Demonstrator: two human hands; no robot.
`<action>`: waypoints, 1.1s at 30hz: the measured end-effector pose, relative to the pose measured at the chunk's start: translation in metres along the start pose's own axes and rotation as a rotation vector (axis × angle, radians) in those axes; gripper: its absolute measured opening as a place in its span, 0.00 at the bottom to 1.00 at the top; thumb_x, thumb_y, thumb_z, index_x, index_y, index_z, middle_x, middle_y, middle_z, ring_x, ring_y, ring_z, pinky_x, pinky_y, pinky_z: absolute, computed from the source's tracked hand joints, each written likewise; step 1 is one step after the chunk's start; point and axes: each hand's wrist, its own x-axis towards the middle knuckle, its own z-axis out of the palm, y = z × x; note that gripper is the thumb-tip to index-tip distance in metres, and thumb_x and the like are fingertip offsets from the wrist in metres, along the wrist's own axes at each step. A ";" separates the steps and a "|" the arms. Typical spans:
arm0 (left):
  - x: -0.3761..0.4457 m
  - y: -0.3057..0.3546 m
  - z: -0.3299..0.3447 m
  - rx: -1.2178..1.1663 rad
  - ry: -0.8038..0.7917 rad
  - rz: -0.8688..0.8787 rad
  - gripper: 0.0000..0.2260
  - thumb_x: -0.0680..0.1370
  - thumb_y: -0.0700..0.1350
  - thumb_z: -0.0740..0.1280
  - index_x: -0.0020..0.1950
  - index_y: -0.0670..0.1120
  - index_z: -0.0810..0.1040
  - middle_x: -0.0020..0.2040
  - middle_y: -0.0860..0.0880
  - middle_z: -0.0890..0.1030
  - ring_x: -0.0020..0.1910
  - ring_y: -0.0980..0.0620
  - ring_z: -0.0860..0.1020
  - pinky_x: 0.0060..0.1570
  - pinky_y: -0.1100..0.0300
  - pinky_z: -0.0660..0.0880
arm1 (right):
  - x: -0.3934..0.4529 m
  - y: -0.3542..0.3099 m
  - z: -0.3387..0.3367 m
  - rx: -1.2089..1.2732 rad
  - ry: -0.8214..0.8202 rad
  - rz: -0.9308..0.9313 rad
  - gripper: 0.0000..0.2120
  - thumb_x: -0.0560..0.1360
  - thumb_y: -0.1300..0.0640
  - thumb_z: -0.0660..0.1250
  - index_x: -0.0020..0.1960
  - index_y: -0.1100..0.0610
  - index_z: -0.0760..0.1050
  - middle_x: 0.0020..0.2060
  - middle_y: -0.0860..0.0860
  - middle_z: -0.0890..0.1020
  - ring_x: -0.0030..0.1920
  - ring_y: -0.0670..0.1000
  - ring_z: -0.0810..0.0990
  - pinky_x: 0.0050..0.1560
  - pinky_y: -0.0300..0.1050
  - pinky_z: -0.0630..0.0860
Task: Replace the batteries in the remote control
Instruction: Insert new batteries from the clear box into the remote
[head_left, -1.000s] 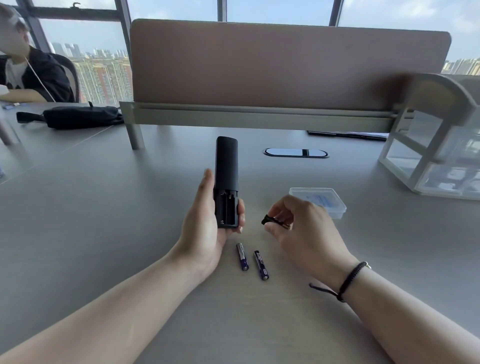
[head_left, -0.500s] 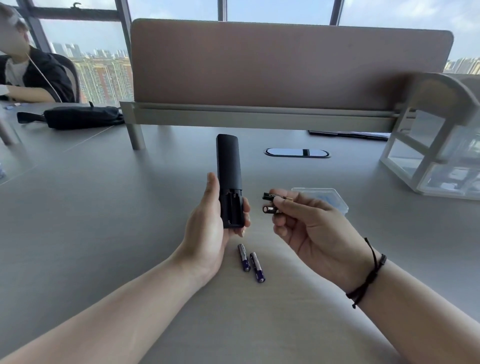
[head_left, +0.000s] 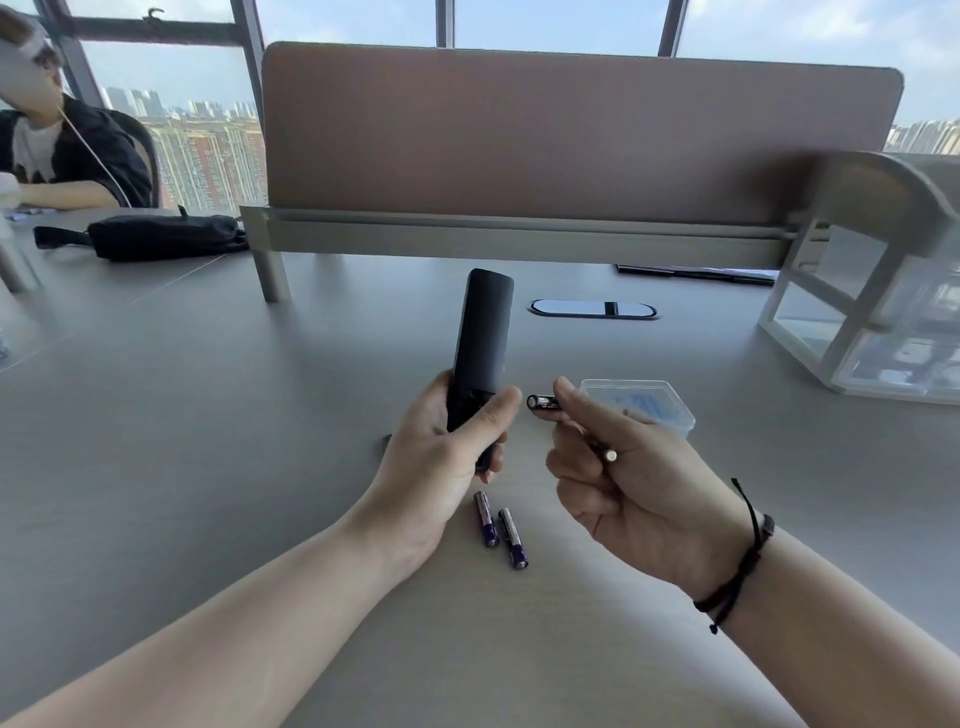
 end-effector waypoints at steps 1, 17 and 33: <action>0.000 0.000 0.000 0.004 -0.005 0.006 0.21 0.74 0.48 0.70 0.58 0.34 0.71 0.36 0.45 0.71 0.30 0.51 0.70 0.30 0.59 0.68 | -0.001 0.001 0.001 -0.007 -0.006 0.005 0.11 0.77 0.53 0.66 0.42 0.60 0.78 0.21 0.50 0.63 0.21 0.45 0.58 0.22 0.37 0.49; 0.001 -0.002 -0.003 0.091 -0.035 0.042 0.31 0.67 0.57 0.76 0.57 0.36 0.71 0.36 0.46 0.73 0.31 0.49 0.71 0.33 0.57 0.69 | 0.001 0.012 0.004 -0.081 0.025 -0.073 0.18 0.78 0.50 0.66 0.31 0.55 0.72 0.23 0.50 0.63 0.24 0.46 0.56 0.23 0.38 0.51; -0.002 0.005 -0.001 -0.099 -0.073 -0.130 0.21 0.75 0.63 0.64 0.49 0.44 0.74 0.32 0.49 0.69 0.31 0.51 0.66 0.33 0.58 0.66 | 0.007 0.033 0.024 -0.694 0.124 -0.507 0.07 0.78 0.62 0.67 0.50 0.54 0.83 0.31 0.49 0.84 0.23 0.41 0.75 0.26 0.30 0.68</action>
